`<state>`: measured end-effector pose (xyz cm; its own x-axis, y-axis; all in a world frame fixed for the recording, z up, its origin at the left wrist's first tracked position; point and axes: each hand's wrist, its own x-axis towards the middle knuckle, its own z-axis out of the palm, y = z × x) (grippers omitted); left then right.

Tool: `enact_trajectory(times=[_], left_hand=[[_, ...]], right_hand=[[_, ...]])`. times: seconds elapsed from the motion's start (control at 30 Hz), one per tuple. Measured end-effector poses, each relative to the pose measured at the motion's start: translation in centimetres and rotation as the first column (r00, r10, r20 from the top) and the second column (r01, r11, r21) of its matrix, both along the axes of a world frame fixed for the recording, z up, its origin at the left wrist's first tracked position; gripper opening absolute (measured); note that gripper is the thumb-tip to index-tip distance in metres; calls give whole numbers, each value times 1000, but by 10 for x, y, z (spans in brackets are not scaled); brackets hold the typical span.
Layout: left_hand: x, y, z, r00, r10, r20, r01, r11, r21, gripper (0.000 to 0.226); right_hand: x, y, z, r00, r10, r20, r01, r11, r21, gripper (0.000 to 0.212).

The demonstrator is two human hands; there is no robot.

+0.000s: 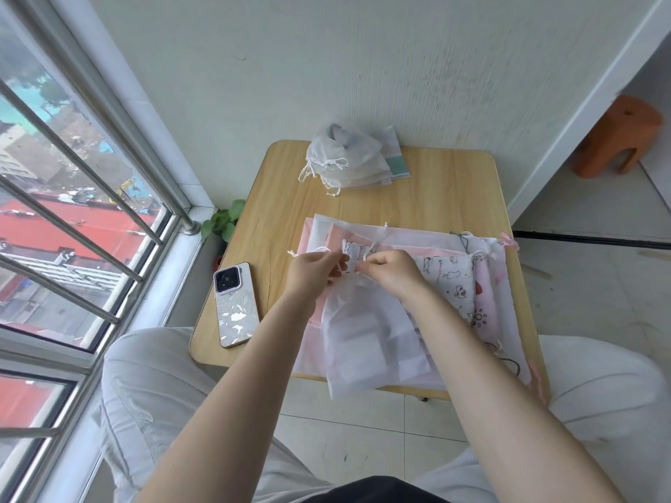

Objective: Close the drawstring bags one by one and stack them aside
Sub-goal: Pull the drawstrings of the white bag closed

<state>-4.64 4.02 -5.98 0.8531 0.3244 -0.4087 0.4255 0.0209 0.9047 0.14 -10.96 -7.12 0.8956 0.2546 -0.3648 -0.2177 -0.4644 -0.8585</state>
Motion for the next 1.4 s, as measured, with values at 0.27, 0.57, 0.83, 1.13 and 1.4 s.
enact_trajectory(times=[0.27,0.57,0.83,1.13,1.4], left_hand=[[7,-3,-2,997,-15,82,40,947,-319,28],[11,-12,-1,996,-86,-5,85,972,218,28],[12,-13,11,868,-482,-120,483,762,432,33],[17,-19,44,785,-620,4,619,784,54,30],[20,-12,33,770,-637,-36,633,755,170,38]], right_hand=[[-4,-5,-12,979,-112,-172,147,968,202,23],[5,-7,8,769,-172,-615,599,528,602,30],[5,-3,32,974,-140,-177,216,803,555,30],[12,5,40,994,2,108,-30,965,261,28],[13,-4,46,989,35,146,-42,998,48,37]])
